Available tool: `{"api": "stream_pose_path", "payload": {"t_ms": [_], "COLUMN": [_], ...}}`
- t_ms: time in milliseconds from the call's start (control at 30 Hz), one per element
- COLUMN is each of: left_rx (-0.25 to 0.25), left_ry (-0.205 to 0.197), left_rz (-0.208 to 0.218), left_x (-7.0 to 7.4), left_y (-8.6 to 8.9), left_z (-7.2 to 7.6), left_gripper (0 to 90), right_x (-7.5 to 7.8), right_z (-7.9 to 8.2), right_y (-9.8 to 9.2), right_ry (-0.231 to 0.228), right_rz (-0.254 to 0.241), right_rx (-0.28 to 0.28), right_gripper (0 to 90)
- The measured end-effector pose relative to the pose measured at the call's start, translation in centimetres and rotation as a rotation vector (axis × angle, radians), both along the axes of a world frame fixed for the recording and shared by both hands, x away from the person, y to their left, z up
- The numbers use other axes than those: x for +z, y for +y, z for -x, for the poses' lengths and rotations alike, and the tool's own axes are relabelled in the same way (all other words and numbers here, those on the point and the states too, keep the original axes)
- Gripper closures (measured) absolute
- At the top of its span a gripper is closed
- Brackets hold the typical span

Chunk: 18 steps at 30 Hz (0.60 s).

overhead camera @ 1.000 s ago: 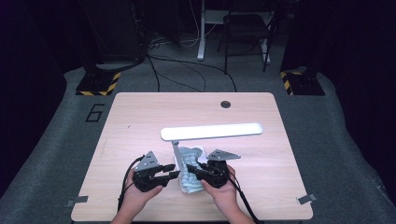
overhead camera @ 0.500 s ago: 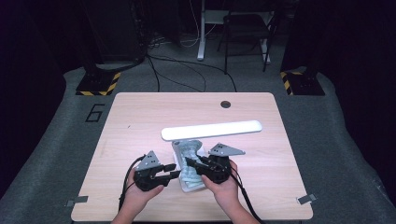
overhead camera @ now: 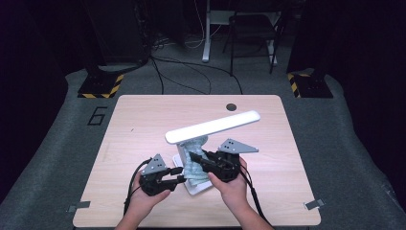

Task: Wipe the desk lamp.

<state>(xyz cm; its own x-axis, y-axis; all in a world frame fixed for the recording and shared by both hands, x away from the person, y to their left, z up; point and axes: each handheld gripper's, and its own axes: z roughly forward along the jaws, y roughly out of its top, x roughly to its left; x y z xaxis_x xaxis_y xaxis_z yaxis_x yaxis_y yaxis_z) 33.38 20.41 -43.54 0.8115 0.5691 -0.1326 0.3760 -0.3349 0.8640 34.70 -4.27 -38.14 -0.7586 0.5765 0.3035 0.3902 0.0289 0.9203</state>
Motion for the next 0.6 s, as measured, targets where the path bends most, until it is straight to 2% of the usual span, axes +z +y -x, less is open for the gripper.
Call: {"api": "stream_pose_path", "payload": {"t_ms": [33, 167, 200, 233, 300, 367, 400, 433, 467, 500, 533, 567, 600], "left_rx": [0.005, -0.002, -0.005, -0.005, -0.009, -0.006, -0.017, -0.005, -0.003, -0.002, -0.006, -0.006, -0.004], "left_ry": [-0.027, -0.015, -0.037, -0.037, -0.023, -0.018, -0.019, -0.019, -0.016, -0.018, -0.017, -0.017, -0.021], "left_rz": [-0.001, 0.009, -0.003, -0.003, 0.009, 0.0, -0.019, -0.013, -0.013, -0.013, -0.011, -0.011, -0.016], "left_x": [0.1, 0.6, 0.5, 0.5, 0.4, 0.2, 0.2, 0.0, -0.1, -0.1, -0.1, -0.1, -0.1], "left_y": [0.0, 0.0, 0.1, 0.1, 0.0, -0.1, 0.0, -0.2, -0.2, -0.2, -0.2, -0.2, -0.2], "left_z": [0.1, 0.2, 0.0, 0.0, -0.1, -0.1, -0.2, -0.2, -0.2, -0.2, -0.2, -0.2, -0.3], "left_gripper": [64.2, 68.6, 69.5, 69.8, 69.9, 69.0, 69.0, 68.5, 67.9, 67.9, 67.9, 67.4, 66.8], "right_x": [0.0, 0.4, 0.6, 0.6, 0.6, 0.0, 0.0, -0.2, -1.0, -1.0, -2.0, -2.0, -2.9], "right_z": [-0.1, -0.1, -0.1, -0.1, 0.0, -0.2, -0.2, -0.3, -0.5, -0.5, -0.7, -0.7, -0.9], "right_y": [-0.1, -0.1, 0.0, 0.0, 0.1, 0.1, 0.1, 0.1, 0.1, 0.1, 0.1, 0.1, 0.2], "right_ry": [0.001, -0.001, -0.005, -0.005, -0.018, -0.016, -0.016, -0.012, 0.004, 0.004, 0.031, 0.031, 0.05], "right_rz": [-0.005, -0.009, -0.005, -0.005, 0.01, 0.013, 0.013, 0.016, 0.03, 0.03, 0.045, 0.045, 0.061], "right_rx": [0.005, 0.004, 0.0, 0.0, -0.006, -0.003, -0.003, 0.0, 0.008, 0.008, 0.008, 0.008, 0.01], "right_gripper": [73.7, 73.7, 73.7, 73.7, 73.7, 73.8, 73.8, 73.9, 73.9, 73.9, 73.9, 73.9, 74.0]}}
